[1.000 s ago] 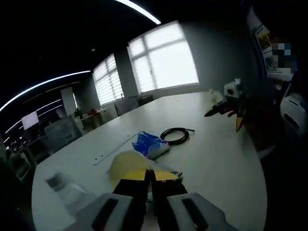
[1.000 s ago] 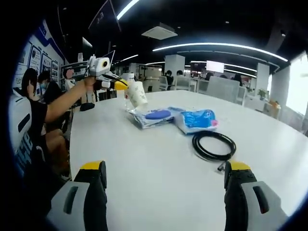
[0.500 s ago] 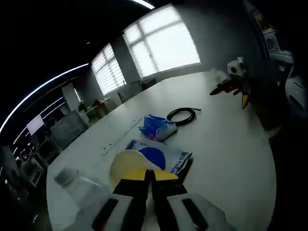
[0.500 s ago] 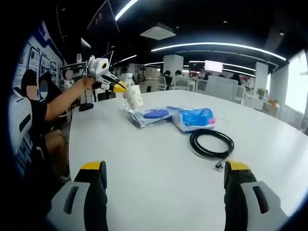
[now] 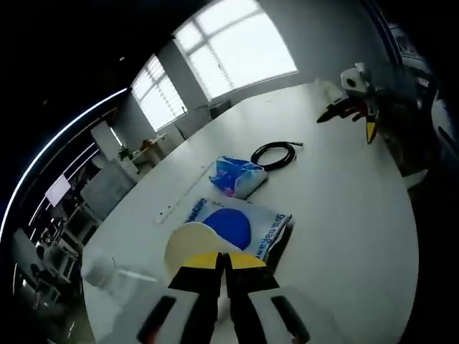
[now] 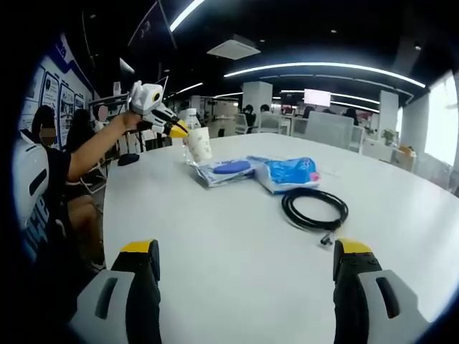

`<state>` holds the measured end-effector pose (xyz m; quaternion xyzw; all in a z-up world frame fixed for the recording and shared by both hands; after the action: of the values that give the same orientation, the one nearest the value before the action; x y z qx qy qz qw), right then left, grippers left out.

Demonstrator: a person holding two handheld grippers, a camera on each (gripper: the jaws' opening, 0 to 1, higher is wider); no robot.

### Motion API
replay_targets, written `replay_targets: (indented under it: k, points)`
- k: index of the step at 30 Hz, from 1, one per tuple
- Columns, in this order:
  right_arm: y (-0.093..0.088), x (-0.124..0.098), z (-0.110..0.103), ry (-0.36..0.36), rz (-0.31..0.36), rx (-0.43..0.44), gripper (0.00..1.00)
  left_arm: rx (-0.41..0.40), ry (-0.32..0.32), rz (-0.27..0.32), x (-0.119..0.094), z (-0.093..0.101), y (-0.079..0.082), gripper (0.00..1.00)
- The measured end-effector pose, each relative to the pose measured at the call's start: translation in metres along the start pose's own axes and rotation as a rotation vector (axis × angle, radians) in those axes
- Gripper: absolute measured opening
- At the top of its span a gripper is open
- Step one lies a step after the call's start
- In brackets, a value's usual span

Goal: Arrange the tabletop items into an orderly group along one side of the table until the central work area is clear of visible clutter.

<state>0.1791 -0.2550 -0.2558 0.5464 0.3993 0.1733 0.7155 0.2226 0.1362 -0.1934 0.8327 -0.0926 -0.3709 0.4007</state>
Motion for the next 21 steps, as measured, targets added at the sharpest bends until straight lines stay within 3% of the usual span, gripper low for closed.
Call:
replay_targets:
  k: [6, 21]
  points:
    - [0.000, -0.001, 0.002, -0.001, 0.009, 0.006, 0.98, 0.025, -0.005, -0.022, -0.006, 0.005, 0.003, 0.00]
    - [0.002, 0.001, 0.000, 0.004, 0.007, -0.001, 0.98, 0.058, -0.112, -0.033, -0.026, 0.031, 0.004, 0.00]
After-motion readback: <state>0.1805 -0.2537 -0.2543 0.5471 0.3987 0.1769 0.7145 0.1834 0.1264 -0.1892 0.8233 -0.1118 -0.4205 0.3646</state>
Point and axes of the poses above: the point that each gripper's makers call its tool centre point, and the gripper's own axes: x roughly forward along the fingers, z roughly to its right, y roughly out of its top, the point moved 6 cm from there along -x, roughly backward along the fingers, and after that the axes turned 5 degrees about -y, right-handed, at the moved point
